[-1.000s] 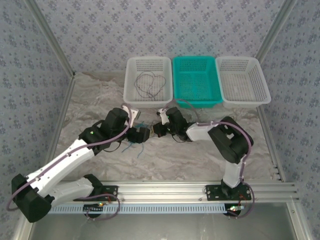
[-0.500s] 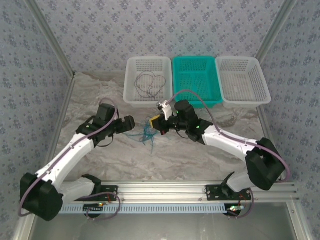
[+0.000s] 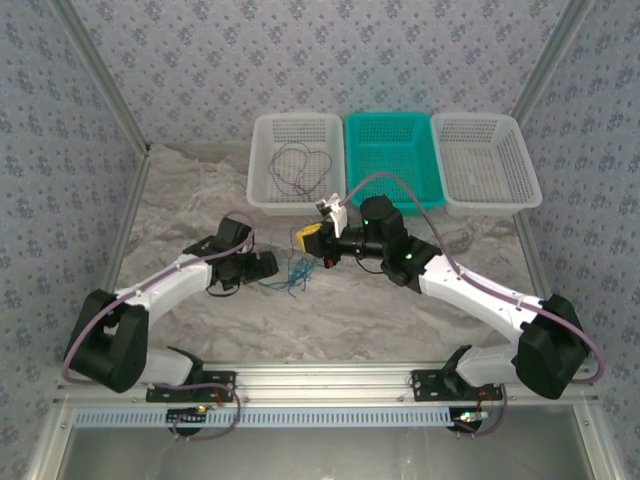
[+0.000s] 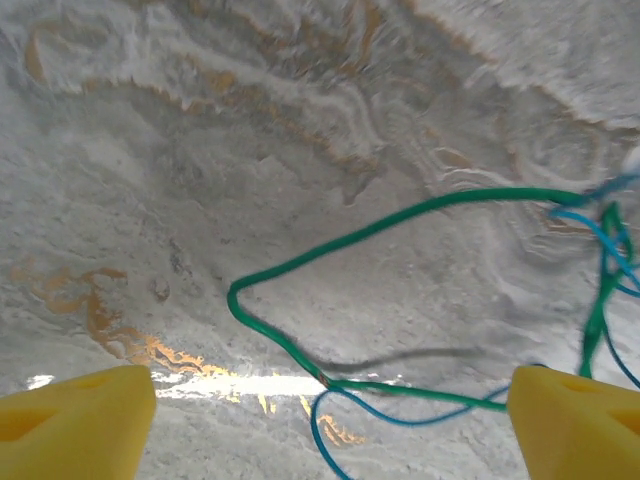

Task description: Untangle the cables

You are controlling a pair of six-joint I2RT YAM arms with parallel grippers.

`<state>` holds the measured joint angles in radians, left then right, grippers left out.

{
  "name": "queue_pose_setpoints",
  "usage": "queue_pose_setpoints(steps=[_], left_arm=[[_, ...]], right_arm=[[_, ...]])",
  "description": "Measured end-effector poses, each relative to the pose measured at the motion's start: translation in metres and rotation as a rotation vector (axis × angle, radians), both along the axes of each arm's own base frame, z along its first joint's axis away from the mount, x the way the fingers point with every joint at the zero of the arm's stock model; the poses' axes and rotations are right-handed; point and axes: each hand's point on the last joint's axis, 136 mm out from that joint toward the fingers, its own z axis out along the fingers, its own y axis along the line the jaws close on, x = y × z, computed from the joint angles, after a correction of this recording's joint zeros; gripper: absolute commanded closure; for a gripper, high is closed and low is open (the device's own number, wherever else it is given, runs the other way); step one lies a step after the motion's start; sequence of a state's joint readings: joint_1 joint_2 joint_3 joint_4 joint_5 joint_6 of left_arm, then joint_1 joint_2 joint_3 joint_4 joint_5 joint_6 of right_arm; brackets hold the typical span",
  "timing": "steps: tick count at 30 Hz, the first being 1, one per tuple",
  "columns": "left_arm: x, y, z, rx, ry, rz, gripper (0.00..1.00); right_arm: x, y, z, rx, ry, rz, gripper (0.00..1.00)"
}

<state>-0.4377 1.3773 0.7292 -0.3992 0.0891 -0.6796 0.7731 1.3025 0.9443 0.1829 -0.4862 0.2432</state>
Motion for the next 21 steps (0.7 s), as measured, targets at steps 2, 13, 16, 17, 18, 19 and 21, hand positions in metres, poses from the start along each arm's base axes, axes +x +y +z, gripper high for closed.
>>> queue_pose_setpoints(steps=[2, 13, 16, 17, 18, 19, 21], left_arm=[[-0.001, 0.002, -0.013, 0.018, 0.035, 0.015, 0.32], [-0.005, 0.027, -0.034, 0.146, 0.090, 0.095, 0.98], [-0.003, 0.031, -0.032, 0.163, 0.084, 0.103, 1.00], [-0.003, 0.032, -0.032, 0.172, 0.083, 0.103, 1.00], [-0.003, 0.033, -0.032, 0.179, 0.080, 0.104, 1.00], [-0.003, 0.035, -0.032, 0.192, 0.076, 0.105, 1.00], [-0.003, 0.043, -0.031, 0.239, 0.071, 0.120, 1.00]], right_arm=[[-0.001, -0.001, 0.003, 0.006, -0.002, -0.001, 1.00], [-0.002, -0.016, 0.038, 0.064, -0.065, -0.066, 1.00], [0.004, -0.026, 0.045, 0.067, -0.068, -0.133, 1.00], [0.006, -0.031, 0.047, 0.067, -0.069, -0.155, 1.00], [0.009, -0.037, 0.049, 0.067, -0.071, -0.182, 1.00], [0.012, -0.044, 0.052, 0.067, -0.072, -0.206, 1.00], [0.021, -0.066, 0.059, 0.067, -0.069, -0.283, 1.00]])
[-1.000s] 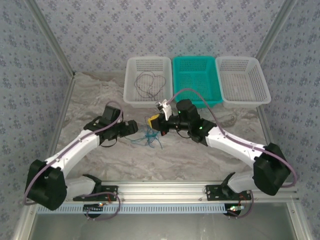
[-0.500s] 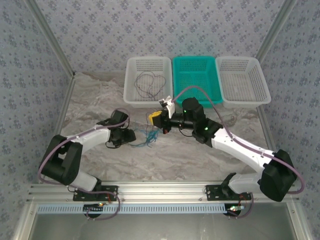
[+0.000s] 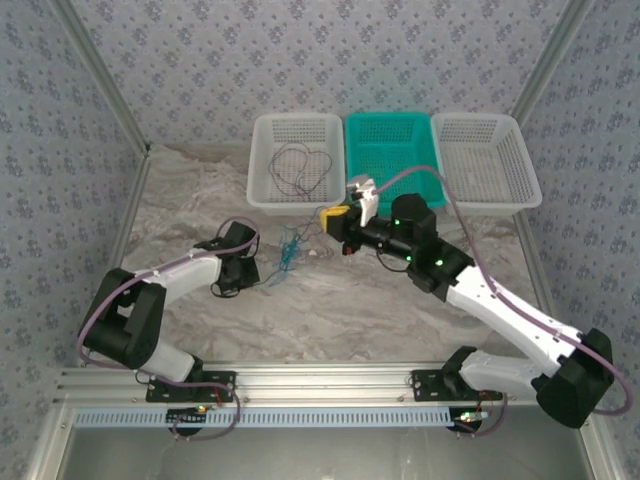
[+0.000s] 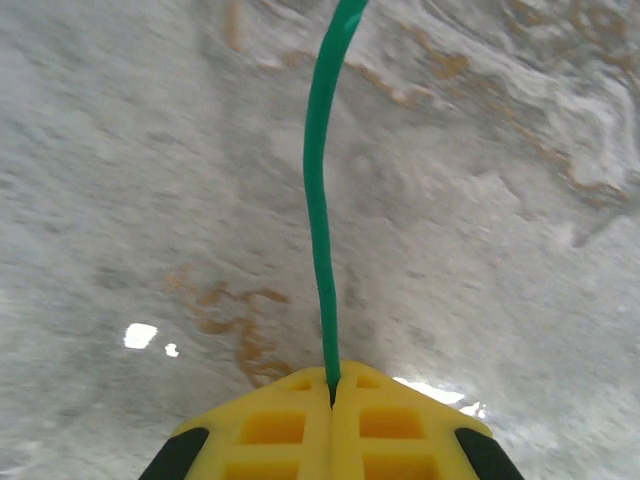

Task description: Untangle the cables

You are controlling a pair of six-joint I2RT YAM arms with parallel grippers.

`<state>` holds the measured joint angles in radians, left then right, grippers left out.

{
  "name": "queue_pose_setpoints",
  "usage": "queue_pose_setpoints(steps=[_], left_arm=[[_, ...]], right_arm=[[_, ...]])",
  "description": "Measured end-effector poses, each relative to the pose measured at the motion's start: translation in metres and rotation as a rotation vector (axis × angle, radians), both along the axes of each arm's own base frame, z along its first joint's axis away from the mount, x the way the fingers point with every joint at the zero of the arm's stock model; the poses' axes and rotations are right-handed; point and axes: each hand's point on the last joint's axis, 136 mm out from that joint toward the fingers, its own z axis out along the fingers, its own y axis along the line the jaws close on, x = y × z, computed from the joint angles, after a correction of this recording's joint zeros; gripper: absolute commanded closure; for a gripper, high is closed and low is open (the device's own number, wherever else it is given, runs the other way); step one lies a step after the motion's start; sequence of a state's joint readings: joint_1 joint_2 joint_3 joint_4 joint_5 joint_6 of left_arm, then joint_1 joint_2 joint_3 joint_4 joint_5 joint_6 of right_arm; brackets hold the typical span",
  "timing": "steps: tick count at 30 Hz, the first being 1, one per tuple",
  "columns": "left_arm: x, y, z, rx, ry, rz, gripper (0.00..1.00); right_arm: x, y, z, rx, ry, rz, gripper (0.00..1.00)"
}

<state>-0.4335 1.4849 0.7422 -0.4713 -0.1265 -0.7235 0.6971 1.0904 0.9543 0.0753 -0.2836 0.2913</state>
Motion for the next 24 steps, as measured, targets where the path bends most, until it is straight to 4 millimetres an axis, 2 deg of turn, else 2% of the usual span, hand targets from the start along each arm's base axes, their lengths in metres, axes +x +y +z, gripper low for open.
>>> queue_pose_setpoints(steps=[3, 6, 9, 11, 15, 19, 24], left_arm=[[-0.003, 0.020, 0.002, 0.088, 0.011, 0.039, 1.00], [-0.004, 0.042, 0.007, 0.157, 0.022, 0.103, 1.00], [-0.005, 0.062, 0.011, 0.216, 0.030, 0.177, 1.00], [-0.008, 0.075, 0.013, 0.253, 0.038, 0.225, 1.00], [-0.015, 0.102, 0.018, 0.318, 0.052, 0.314, 1.00], [-0.017, 0.123, 0.031, 0.331, 0.017, 0.389, 0.98], [-0.022, 0.142, 0.044, 0.328, -0.029, 0.463, 0.95]], right_arm=[[0.015, -0.042, 0.016, 0.021, 0.006, -0.144, 1.00], [0.030, -0.102, 0.034, 0.081, 0.019, -0.332, 1.00], [0.037, -0.161, 0.046, 0.148, 0.032, -0.510, 1.00], [0.037, -0.190, 0.051, 0.185, 0.040, -0.595, 1.00], [0.035, -0.229, 0.049, 0.237, 0.083, -0.718, 1.00], [0.039, -0.263, 0.043, 0.315, 0.158, -0.818, 1.00], [0.045, -0.287, 0.058, 0.429, 0.198, -0.877, 1.00]])
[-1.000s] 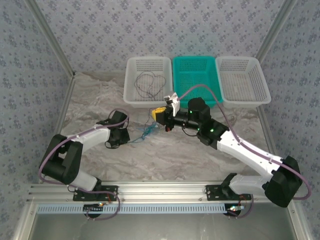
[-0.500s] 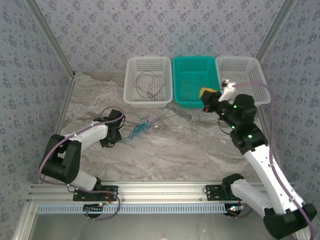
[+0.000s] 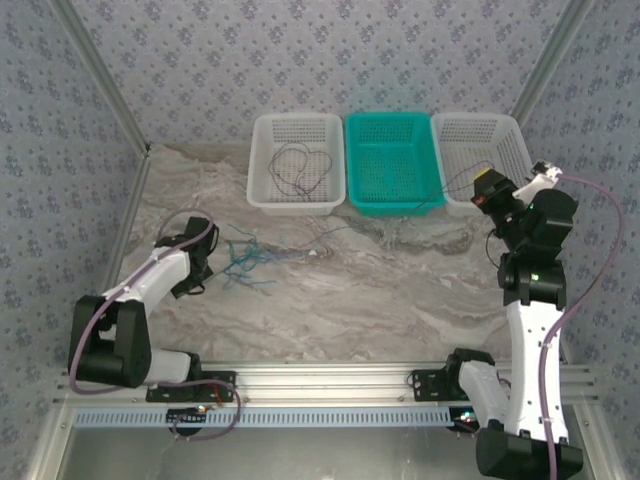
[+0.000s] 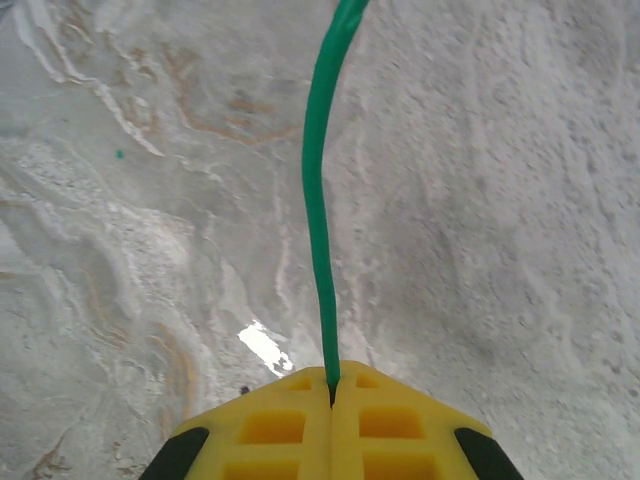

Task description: Untangle the cables

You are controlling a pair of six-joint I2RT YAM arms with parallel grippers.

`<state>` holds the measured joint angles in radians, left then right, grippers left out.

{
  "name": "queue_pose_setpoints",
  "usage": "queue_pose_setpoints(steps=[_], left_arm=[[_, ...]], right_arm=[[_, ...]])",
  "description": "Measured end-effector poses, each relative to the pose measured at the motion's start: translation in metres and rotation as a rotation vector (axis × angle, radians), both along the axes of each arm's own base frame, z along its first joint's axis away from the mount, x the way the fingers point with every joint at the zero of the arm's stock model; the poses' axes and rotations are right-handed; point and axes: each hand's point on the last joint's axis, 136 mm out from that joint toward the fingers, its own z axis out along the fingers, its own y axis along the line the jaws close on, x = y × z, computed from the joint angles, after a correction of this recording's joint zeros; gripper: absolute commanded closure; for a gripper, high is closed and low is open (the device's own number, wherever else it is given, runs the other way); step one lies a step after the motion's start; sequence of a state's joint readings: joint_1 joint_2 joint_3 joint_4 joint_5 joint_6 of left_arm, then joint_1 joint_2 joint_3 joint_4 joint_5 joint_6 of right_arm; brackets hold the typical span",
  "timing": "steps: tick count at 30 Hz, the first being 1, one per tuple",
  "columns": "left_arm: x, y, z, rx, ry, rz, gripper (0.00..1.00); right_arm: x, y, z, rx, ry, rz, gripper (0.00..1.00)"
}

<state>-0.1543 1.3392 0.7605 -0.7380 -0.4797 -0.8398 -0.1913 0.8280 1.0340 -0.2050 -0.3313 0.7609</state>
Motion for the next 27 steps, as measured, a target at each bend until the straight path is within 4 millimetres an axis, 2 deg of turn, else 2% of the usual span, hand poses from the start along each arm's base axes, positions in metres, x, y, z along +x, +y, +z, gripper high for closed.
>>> queue_pose_setpoints(steps=[5, 9, 13, 17, 19, 21, 24, 27], left_arm=[[-0.007, 0.004, -0.004, -0.004, 0.005, 0.014, 0.87], [-0.009, -0.001, -0.007, -0.037, -0.001, -0.001, 0.68], [-0.004, -0.006, 0.007, -0.068, -0.068, -0.024, 0.46], [0.004, -0.021, 0.036, -0.155, -0.201, -0.090, 0.36], [0.011, -0.040, 0.056, -0.231, -0.297, -0.167, 0.28], [0.020, -0.069, 0.080, -0.328, -0.411, -0.288, 0.22], [0.026, -0.121, 0.122, -0.468, -0.572, -0.526, 0.20], [0.019, -0.177, 0.152, -0.562, -0.678, -0.805, 0.20]], right_arm=[[0.005, 0.006, 0.033, 0.076, -0.065, 0.041, 1.00], [0.014, 0.026, 0.053, 0.093, -0.090, 0.114, 1.00], [0.018, 0.052, 0.080, 0.086, -0.129, 0.200, 1.00], [0.018, 0.086, 0.110, 0.067, -0.180, 0.310, 1.00], [0.020, 0.109, 0.121, 0.051, -0.199, 0.384, 1.00], [0.022, 0.135, 0.125, 0.036, -0.206, 0.464, 1.00], [0.027, 0.167, 0.117, 0.016, -0.187, 0.557, 1.00], [0.032, 0.190, 0.107, -0.002, -0.161, 0.616, 1.00]])
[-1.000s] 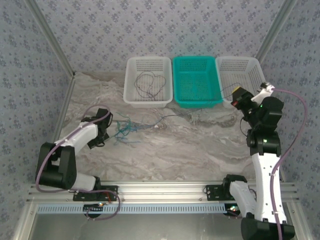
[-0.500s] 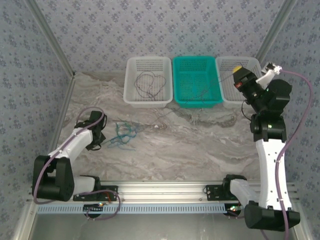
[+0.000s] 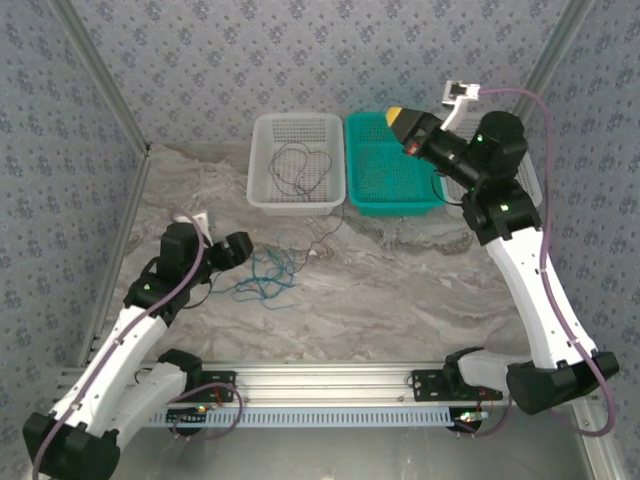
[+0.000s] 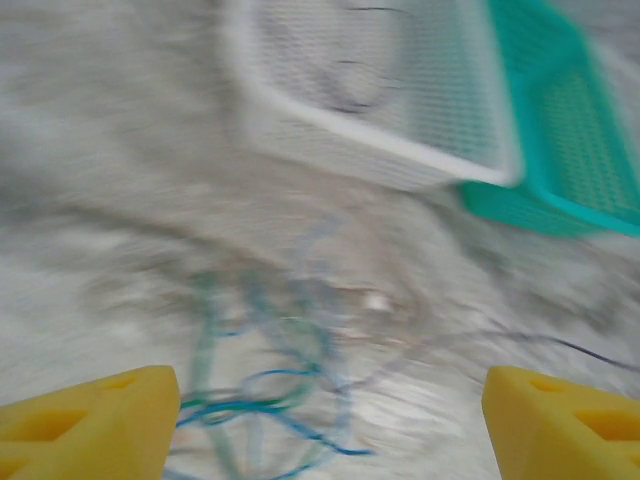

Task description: Untangle the cables

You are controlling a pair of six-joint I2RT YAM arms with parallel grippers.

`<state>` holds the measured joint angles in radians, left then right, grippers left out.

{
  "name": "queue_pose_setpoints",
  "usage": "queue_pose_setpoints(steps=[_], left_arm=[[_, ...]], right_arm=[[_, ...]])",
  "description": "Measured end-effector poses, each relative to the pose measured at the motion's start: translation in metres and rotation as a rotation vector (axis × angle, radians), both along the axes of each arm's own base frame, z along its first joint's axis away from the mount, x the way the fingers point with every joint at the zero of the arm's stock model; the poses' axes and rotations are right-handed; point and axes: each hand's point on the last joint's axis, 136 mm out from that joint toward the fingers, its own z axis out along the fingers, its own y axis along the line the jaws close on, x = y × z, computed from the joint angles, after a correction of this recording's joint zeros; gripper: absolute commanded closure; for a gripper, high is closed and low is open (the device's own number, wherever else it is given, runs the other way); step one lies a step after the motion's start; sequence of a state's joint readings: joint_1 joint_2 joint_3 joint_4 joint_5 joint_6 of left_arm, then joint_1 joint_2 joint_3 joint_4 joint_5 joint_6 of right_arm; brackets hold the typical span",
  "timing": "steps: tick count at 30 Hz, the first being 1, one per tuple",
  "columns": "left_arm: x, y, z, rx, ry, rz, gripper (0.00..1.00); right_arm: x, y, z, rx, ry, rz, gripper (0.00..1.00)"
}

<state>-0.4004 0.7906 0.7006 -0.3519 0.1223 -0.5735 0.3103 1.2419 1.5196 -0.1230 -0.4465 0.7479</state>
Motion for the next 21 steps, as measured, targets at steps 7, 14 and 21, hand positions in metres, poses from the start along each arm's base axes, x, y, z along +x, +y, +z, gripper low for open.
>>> queue_pose_setpoints(steps=[7, 14, 21], left_arm=[[-0.029, -0.087, -0.010, 0.117, -0.105, -0.412, 0.17], [0.011, -0.071, -0.110, 0.426, 0.144, -0.237, 0.10], [0.042, -0.053, -0.144, 0.475, 0.287, 0.040, 0.09]], right_arm=[[-0.001, 0.014, -0.003, -0.020, 0.000, 0.033, 1.00], [-0.005, 0.016, 0.005, -0.021, -0.020, 0.042, 1.00], [-0.006, 0.016, 0.004, -0.037, -0.022, 0.038, 1.00]])
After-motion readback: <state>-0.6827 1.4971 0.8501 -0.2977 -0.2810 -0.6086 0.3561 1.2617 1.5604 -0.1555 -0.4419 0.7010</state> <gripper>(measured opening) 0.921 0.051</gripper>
